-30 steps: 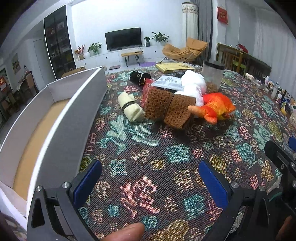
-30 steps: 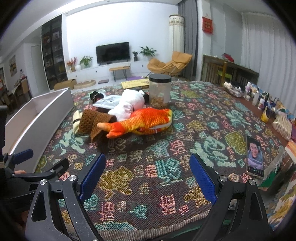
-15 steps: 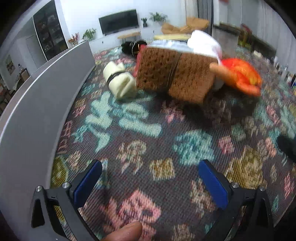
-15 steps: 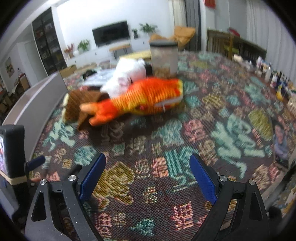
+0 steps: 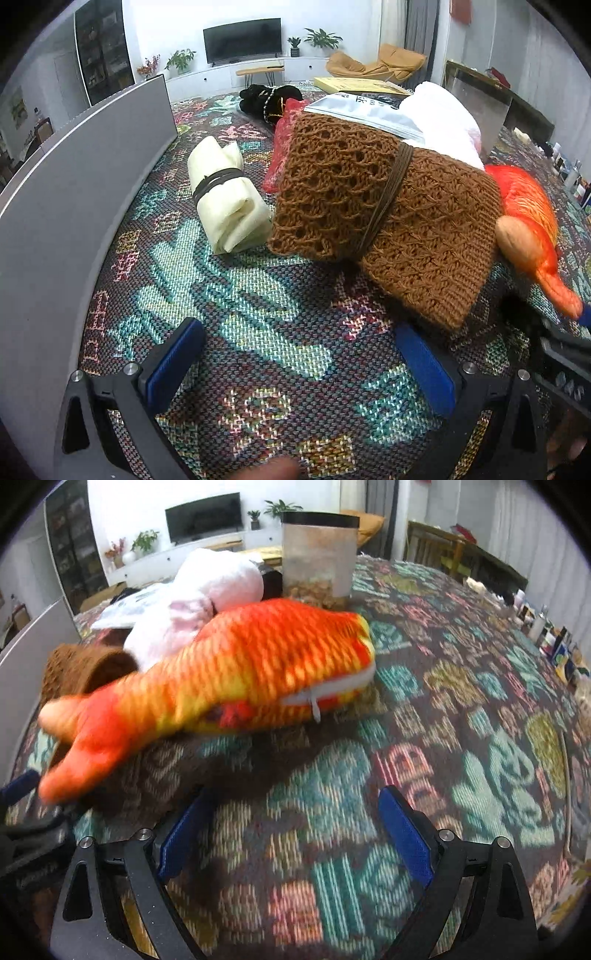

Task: Organize soft objects
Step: 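Bring left tool to the cream towel roll while right tool hovers over orange fish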

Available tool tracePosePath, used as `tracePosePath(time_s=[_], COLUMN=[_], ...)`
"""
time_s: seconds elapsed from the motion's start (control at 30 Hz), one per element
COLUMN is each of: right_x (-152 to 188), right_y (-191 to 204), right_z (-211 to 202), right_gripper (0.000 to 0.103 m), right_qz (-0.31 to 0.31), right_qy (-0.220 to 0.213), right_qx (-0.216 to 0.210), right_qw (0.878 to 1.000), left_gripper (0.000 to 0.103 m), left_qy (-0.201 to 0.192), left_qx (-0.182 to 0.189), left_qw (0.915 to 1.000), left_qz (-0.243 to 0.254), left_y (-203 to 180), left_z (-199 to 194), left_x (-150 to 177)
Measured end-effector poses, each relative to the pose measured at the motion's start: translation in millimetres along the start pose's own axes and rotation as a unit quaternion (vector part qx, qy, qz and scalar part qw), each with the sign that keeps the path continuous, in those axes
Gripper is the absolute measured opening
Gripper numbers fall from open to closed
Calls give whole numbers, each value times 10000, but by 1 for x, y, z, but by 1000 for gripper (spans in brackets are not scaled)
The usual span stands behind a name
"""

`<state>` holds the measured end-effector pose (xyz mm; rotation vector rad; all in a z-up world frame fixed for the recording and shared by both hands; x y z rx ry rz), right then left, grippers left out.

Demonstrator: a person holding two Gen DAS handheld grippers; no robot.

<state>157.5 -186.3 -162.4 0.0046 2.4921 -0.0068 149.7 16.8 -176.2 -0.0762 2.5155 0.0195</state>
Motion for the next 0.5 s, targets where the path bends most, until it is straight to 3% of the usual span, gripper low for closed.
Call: tracePosePath(time_s=[0.5], right_x=[-4], right_y=[-1], right_z=[5], right_gripper=[97], right_qz=[41], right_qy=[5], right_qx=[-51], right_qw=[10000], left_gripper=[103], left_qy=[-4], left_qx=[8], left_qw=[10000], left_qz=[-8], left_y=[-1], left_z=[2], left_x=[-2])
Point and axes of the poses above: each gripper's, at about its wrist camera, not at the fingertips, and z roughly the way its jaws point, y to its left, x to its underside, the point moved 2 cm from there along z, roughly the way its jaws point
